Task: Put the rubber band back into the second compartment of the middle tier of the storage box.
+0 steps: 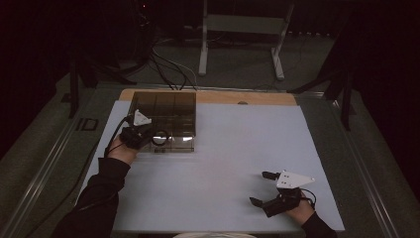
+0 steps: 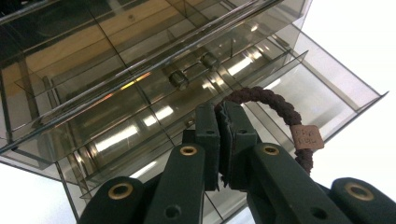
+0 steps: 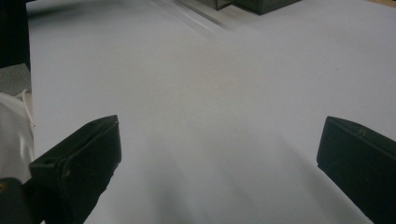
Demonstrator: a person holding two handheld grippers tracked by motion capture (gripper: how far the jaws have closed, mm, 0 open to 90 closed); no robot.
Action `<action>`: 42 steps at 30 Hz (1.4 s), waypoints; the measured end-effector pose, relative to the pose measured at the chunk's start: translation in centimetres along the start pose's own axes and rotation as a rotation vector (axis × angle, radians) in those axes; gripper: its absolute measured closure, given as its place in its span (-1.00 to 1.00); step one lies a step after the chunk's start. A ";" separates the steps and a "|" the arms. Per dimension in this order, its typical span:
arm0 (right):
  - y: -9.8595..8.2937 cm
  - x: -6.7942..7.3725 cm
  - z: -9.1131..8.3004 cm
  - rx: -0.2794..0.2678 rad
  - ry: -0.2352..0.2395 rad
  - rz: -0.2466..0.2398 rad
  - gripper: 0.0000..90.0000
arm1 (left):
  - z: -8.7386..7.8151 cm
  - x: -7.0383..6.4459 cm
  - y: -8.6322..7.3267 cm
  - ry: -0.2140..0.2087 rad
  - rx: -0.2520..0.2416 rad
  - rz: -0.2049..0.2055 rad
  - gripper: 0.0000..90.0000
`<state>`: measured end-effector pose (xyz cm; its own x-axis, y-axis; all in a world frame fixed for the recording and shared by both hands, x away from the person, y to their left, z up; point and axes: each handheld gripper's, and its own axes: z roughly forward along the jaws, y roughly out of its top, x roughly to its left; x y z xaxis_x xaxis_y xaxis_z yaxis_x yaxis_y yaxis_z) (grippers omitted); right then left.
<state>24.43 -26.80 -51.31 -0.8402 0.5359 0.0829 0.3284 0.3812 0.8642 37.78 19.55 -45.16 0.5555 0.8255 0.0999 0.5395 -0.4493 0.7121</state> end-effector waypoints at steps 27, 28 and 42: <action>0.0 0.0 0.0 0.002 0.004 0.002 -1.00 | 2.6 -0.4 -0.8 0.070 0.072 0.063 0.96; 0.0 0.0 0.0 0.002 0.004 0.002 -1.00 | 2.7 -0.3 -0.8 0.055 0.084 0.063 0.96; -0.1 0.0 0.0 0.007 0.003 0.001 -1.00 | 3.3 -0.6 -0.9 0.030 0.105 0.075 0.90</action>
<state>24.41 -26.80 -51.36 -0.8412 0.5340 0.0854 0.3325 0.3861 0.8604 39.06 18.31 -48.15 0.5782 0.7975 0.1720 0.5613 -0.5418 0.6256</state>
